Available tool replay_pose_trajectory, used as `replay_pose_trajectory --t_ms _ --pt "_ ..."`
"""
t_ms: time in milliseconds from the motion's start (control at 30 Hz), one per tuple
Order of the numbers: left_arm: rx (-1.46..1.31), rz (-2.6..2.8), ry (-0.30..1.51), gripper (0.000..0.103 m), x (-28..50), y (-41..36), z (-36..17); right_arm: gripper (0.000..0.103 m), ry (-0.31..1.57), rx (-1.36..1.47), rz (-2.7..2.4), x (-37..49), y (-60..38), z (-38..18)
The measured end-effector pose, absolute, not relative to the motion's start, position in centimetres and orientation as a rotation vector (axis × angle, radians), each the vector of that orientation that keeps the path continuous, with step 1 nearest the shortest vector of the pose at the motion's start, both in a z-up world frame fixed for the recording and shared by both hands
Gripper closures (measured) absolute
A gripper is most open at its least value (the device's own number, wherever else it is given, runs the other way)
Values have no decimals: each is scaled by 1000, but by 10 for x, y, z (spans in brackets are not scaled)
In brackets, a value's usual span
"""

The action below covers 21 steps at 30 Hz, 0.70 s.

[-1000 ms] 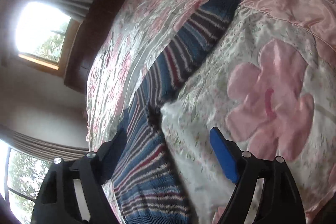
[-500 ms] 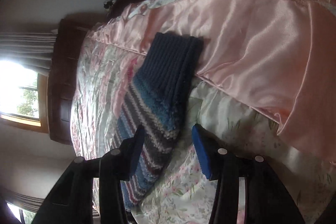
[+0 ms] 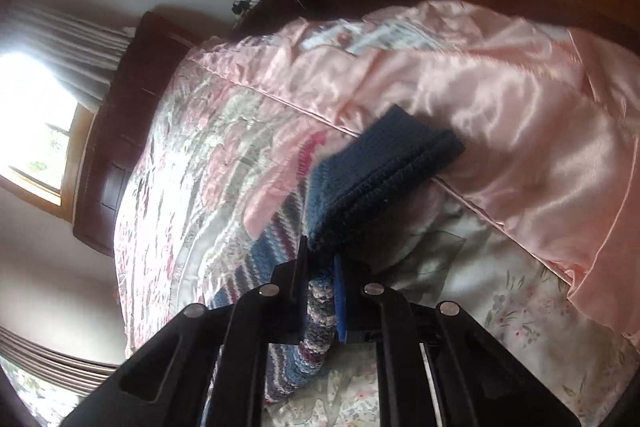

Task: Fold small clothes
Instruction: 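Grasp the navy cuff of one sweater sleeve with the right gripper, then carry the sleeve cuff across the sweater body with the right gripper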

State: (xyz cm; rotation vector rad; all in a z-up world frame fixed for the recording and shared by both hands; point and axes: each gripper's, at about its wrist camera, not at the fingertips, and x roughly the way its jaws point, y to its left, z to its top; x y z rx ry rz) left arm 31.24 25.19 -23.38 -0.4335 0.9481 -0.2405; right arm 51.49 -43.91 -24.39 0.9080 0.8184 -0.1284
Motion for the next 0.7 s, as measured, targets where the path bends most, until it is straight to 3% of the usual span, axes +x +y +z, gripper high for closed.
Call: replay_pose_trajectory --t_ms 367,533,700 --pt "-528 -241 890 3 286 312 -216 93 665 392 4 516 -248 -85" --pt "-565 -227 852 3 270 345 -208 93 650 179 60 510 -145 -59" --pt "-594 -218 830 3 258 375 -208 93 645 -62 102 506 -32 -68"
